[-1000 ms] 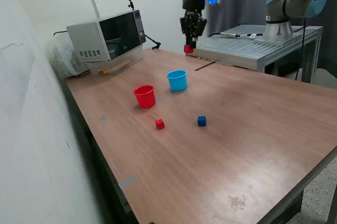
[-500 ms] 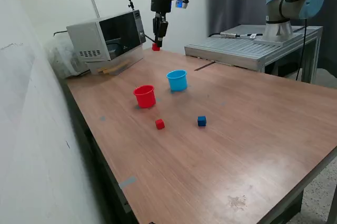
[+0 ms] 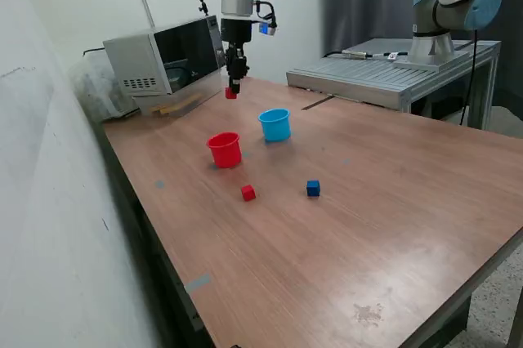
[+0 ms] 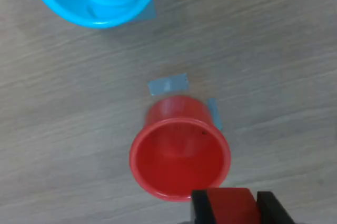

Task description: Place red objects in the red bin, and blue objects in the blue bin.

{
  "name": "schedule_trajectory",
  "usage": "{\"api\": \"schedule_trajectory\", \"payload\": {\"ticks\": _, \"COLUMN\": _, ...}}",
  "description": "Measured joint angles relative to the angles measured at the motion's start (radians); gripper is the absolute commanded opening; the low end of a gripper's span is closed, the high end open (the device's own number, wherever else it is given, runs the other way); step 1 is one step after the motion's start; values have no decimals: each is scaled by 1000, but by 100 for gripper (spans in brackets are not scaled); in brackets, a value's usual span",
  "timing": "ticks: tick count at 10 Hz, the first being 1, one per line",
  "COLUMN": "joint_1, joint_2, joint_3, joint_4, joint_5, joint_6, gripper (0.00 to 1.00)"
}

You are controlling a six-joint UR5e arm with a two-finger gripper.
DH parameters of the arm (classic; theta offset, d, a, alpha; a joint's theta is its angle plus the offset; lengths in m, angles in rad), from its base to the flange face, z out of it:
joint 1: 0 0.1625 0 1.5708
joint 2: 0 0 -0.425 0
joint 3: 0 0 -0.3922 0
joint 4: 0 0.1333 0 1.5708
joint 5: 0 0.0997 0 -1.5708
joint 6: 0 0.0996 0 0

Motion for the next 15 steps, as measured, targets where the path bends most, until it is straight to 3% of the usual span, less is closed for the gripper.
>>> {"api": "schedule_trajectory", "payload": {"ticks": 6, "joint_1": -3, "joint_2": 104, "joint_3": -74, "joint_4": -30, "joint_5": 1, "joint_6": 0, "gripper": 0}}
{"api": "schedule_trajectory", "payload": {"ticks": 13, "joint_1": -26, "joint_2": 128, "joint_3": -70, "joint_4": -66, "joint_5": 0, "joint_6": 0, "gripper": 0}}
{"api": "schedule_trajectory", "payload": {"ticks": 14, "joint_1": -28, "joint_2": 128, "joint_3": -70, "joint_4": -72, "joint_5": -1, "joint_6": 0, "gripper": 100}}
{"api": "schedule_trajectory", "payload": {"ticks": 15, "joint_1": -30, "joint_2": 128, "joint_3": -70, "joint_4": -76, "joint_5": -1, "joint_6": 0, "gripper": 100}}
